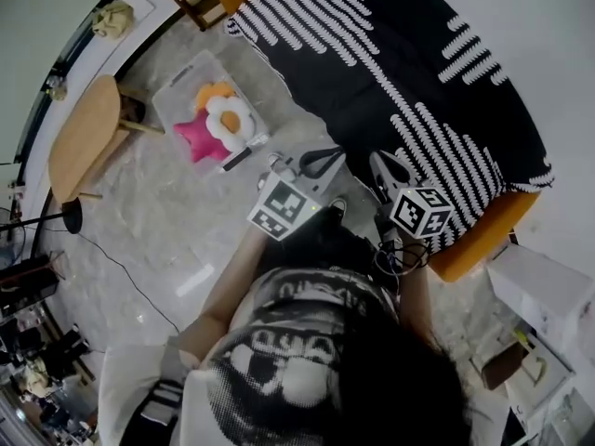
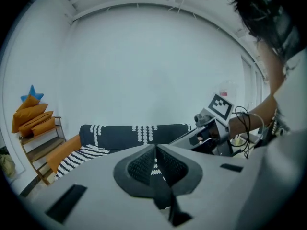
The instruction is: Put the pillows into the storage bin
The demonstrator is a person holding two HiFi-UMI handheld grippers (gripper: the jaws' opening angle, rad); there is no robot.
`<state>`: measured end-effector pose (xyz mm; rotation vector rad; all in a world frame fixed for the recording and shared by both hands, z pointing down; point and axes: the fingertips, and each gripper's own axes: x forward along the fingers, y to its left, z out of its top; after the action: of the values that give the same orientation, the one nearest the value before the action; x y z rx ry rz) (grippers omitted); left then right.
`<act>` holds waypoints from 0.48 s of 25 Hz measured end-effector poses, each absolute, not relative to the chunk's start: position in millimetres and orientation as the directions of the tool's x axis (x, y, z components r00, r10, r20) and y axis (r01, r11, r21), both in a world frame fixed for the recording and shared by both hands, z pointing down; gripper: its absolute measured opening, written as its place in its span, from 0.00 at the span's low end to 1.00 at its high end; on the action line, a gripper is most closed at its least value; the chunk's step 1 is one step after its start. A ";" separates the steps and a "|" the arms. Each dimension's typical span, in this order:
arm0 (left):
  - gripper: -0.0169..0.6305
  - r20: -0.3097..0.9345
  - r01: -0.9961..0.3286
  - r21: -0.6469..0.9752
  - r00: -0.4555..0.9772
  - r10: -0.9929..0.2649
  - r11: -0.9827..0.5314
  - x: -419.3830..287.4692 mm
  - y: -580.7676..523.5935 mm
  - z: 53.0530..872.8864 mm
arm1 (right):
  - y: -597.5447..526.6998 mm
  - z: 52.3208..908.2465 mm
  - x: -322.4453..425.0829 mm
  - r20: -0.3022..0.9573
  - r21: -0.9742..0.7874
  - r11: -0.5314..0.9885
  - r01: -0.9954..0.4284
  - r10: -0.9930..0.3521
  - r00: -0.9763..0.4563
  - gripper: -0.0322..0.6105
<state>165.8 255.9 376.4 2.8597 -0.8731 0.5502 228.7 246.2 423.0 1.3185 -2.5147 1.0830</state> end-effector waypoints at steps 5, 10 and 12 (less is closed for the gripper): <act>0.04 0.388 -0.509 -0.025 0.788 -0.477 -0.861 191.9 280.9 375.1 | 271.9 409.7 262.6 0.380 -0.449 0.385 -0.806 -0.734 -0.562 0.05; 0.04 0.407 -0.450 -0.040 0.808 -0.426 -0.892 208.5 299.6 377.8 | 284.8 401.6 281.8 0.369 -0.388 0.373 -0.843 -0.776 -0.512 0.05; 0.04 0.408 -0.431 -0.043 0.816 -0.410 -0.901 216.4 305.8 376.0 | 287.9 397.6 290.1 0.364 -0.377 0.368 -0.850 -0.785 -0.502 0.05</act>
<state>216.4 305.8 376.0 2.9447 -0.6823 0.6435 290.1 287.9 397.6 1.4984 -2.4948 0.8033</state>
